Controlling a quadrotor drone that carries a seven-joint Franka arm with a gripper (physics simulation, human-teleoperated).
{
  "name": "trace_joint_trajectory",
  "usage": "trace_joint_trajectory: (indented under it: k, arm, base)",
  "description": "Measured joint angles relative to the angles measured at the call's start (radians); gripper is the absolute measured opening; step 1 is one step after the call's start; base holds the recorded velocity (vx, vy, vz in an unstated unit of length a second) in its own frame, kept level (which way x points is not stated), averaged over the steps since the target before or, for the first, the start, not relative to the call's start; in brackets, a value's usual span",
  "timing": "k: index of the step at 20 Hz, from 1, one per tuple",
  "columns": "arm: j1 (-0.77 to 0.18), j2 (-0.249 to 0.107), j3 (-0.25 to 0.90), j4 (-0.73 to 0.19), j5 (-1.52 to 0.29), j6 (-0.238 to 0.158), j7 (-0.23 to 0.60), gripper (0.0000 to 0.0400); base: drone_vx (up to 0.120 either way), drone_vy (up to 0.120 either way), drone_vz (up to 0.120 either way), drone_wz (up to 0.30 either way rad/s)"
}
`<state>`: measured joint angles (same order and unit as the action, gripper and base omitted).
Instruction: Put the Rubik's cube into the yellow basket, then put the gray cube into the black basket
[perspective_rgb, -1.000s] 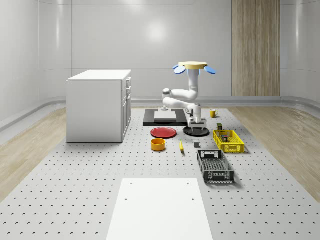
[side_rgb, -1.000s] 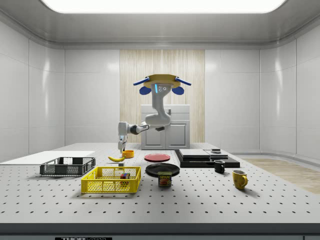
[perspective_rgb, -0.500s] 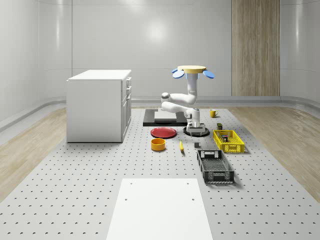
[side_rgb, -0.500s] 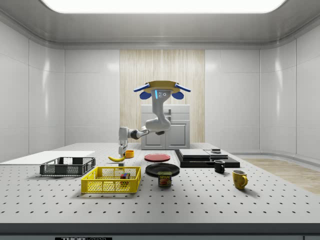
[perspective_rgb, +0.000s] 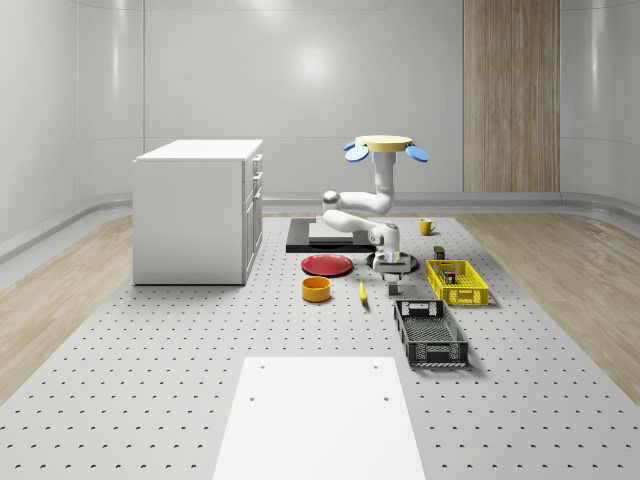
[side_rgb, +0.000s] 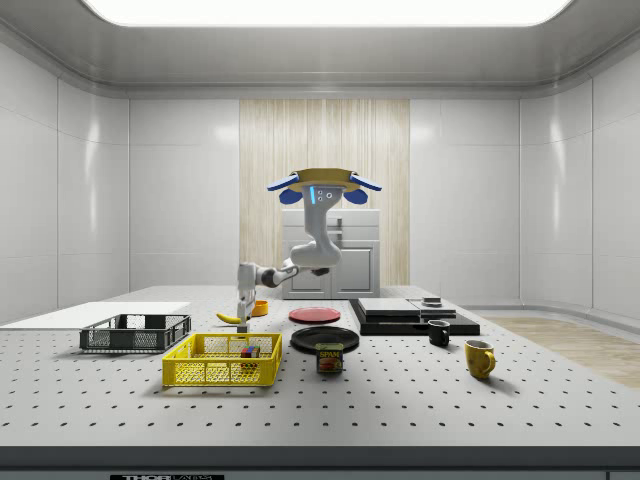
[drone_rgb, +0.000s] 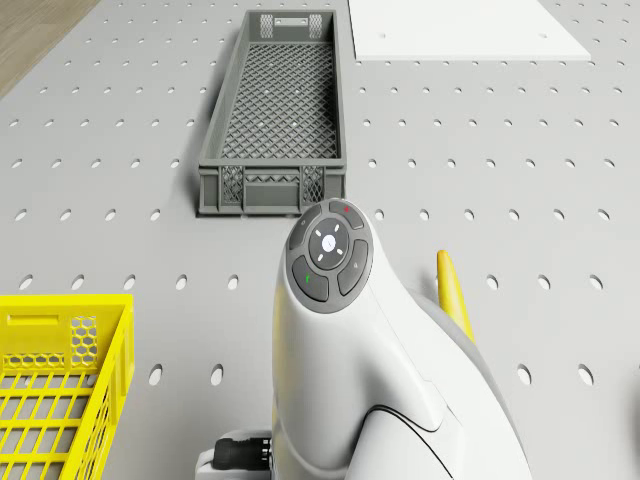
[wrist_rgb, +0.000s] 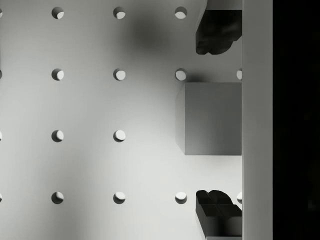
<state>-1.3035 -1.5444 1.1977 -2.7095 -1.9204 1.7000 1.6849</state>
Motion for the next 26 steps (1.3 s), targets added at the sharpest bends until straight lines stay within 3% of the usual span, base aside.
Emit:
trace_joint_trajectory:
  k: [12,26]
  arm:
    - [-0.071,0.038,-0.041,0.09,-0.042,0.016,-0.005,0.04]
    - [-0.073,0.043,-0.046,0.095,-0.048,0.016,-0.006,0.0388]
  base:
    - [0.0,0.0,0.0,0.0]
    - [0.0,0.0,0.0,0.0]
